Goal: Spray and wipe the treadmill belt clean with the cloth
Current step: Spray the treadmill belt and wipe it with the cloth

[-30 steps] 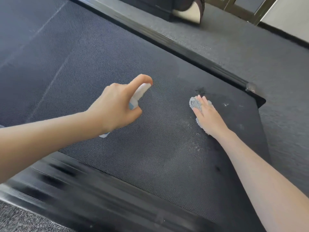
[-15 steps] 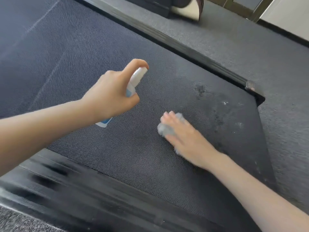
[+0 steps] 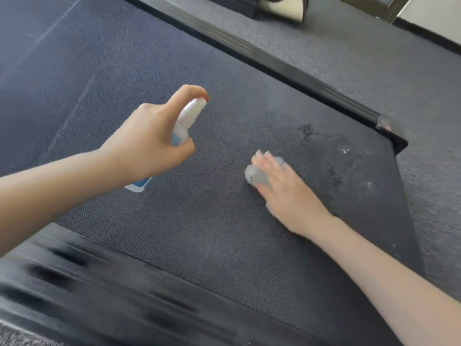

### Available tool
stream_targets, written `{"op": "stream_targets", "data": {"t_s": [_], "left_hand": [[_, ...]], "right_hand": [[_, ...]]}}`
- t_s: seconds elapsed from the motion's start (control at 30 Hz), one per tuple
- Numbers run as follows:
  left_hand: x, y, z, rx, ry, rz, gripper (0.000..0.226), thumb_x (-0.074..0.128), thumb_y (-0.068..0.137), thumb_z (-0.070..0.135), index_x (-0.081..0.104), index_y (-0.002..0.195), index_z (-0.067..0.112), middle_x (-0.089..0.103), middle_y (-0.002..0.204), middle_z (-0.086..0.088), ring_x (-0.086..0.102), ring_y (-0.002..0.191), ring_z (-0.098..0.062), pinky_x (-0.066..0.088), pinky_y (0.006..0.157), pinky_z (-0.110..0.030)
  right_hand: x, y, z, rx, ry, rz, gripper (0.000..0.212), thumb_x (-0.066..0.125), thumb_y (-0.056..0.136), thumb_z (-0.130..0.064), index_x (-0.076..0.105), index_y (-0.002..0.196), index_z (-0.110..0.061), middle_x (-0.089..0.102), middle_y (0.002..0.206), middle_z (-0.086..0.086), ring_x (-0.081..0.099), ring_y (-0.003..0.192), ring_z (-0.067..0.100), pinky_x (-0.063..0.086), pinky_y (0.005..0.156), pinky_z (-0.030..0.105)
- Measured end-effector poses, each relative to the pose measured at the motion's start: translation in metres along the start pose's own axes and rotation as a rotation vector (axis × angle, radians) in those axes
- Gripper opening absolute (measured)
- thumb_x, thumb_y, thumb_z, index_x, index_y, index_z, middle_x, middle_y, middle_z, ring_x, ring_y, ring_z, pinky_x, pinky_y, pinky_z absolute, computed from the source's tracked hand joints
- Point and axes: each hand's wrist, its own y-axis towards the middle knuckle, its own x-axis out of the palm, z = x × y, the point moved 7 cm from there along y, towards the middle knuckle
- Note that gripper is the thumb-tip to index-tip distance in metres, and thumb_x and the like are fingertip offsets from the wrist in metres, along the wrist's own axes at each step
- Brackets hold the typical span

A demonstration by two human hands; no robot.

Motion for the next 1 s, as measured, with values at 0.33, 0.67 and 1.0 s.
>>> {"op": "stream_targets", "data": {"t_s": [0.33, 0.67, 1.0], "left_hand": [[-0.015, -0.005, 0.005, 0.013, -0.022, 0.021, 0.057, 0.064, 0.079, 0.01, 0.042, 0.13, 0.024, 0.054, 0.055, -0.004, 0.052, 0.051, -0.016, 0.04, 0.05, -0.025], [-0.026, -0.007, 0.008, 0.01, -0.032, 0.049, 0.058, 0.066, 0.077, 0.01, 0.043, 0.129, 0.025, 0.054, 0.055, -0.008, 0.051, 0.051, -0.016, 0.038, 0.051, -0.023], [-0.021, 0.01, -0.002, 0.018, 0.0, 0.033, 0.058, 0.064, 0.077, 0.009, 0.043, 0.128, 0.025, 0.05, 0.049, -0.003, 0.049, 0.044, -0.016, 0.038, 0.046, -0.027]], "right_hand": [[-0.008, 0.044, 0.056, 0.307, 0.075, -0.044, 0.044, 0.023, 0.1, -0.015, 0.03, 0.143, -0.006, 0.029, 0.148, 0.017, 0.026, 0.134, 0.034, 0.02, 0.112, 0.045], [-0.031, -0.021, -0.139, -0.442, 0.219, -0.019, 0.046, 0.037, 0.101, -0.021, 0.033, 0.144, -0.007, 0.026, 0.154, 0.012, 0.013, 0.145, 0.026, 0.014, 0.117, 0.047], [-0.023, -0.031, -0.123, -0.401, 0.178, 0.02, 0.05, 0.03, 0.102, -0.036, 0.027, 0.148, -0.017, 0.023, 0.156, -0.004, 0.01, 0.145, 0.011, 0.02, 0.117, 0.037]]}}
